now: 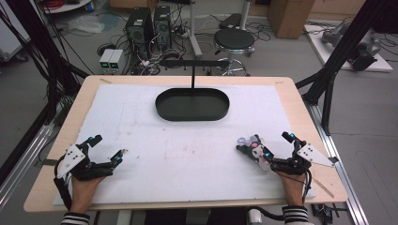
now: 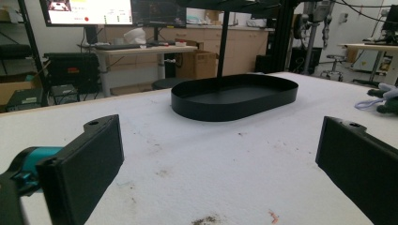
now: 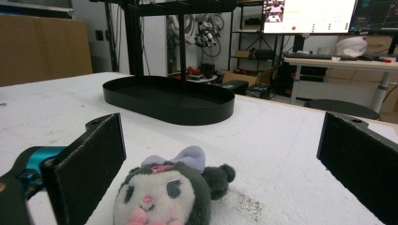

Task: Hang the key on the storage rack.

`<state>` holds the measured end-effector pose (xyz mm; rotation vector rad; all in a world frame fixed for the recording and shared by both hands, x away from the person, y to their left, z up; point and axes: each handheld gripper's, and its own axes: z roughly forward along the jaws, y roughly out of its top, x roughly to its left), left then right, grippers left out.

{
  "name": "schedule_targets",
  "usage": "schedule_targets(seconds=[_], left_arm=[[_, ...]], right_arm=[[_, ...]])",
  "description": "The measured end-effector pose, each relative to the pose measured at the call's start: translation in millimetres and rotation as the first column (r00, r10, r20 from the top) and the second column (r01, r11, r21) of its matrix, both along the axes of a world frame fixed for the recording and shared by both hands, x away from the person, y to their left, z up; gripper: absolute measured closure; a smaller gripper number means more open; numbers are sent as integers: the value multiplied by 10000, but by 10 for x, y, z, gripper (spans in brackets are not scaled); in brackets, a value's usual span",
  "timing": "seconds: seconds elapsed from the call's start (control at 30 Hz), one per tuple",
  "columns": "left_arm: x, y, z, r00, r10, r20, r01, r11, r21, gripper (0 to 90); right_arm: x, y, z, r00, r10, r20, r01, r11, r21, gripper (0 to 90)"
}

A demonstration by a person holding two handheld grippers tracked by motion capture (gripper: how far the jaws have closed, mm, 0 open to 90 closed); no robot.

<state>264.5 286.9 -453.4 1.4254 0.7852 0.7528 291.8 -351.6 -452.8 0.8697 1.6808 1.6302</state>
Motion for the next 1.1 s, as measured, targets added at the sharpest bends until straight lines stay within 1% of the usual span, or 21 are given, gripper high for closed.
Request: schedule_targets(seconds=[0.13,0.17,0.33,0.4,0.47,0.6,0.67,0.7,0.77,0.8,0.93,1.0,1.1], left_arm=[[-2,1,0,10000,-1,6,1,10000,20,17],[1,-2,0,10000,23,-4,-23,10000,-22,17],[2,1,1,10000,23,-2,-23,10000,-9,17],[4,1,1,10000,16,-4,-16,10000,-9,17],[4,3,2,10000,2,-42,-2,10000,-28,17],[6,0,2,10000,16,-16,-16,10000,-15,17],[4,-2,2,10000,14,-18,-14,10000,34,17],[4,-2,2,10000,14,-21,-14,10000,31,17],[5,-2,2,10000,22,-30,-22,10000,-1,17],[5,-2,2,10000,23,-39,-23,10000,-14,17],[5,-2,2,10000,20,-49,-20,10000,22,17],[5,-1,3,10000,19,-55,-19,10000,56,17],[9,-11,5,9999,109,-88,-108,9999,124,17]], right_arm=[[2,-6,-1,10000,-19,38,19,10000,59,4],[1,-8,0,10000,-25,90,25,10000,-22,4],[2,0,0,10000,20,24,-20,10000,16,4],[8,0,3,10000,-11,21,11,10000,-41,4],[9,3,5,9999,-96,-86,96,10000,-24,4],[23,-9,10,9998,-57,-176,59,9999,95,4],[32,-6,15,9995,1,-305,0,10000,32,4],[37,-3,20,9994,29,-338,-31,10000,-53,4],[40,8,40,9989,29,-476,-58,9981,-615,4],[35,11,55,9983,26,-590,-73,9969,-788,4],[0,-14,163,9955,383,-865,-458,9952,-863,5],[-9,-27,239,9940,482,-983,-589,9923,-1090,5],[-3,-20,345,9878,512,-1474,-758,9831,-1664,5]])
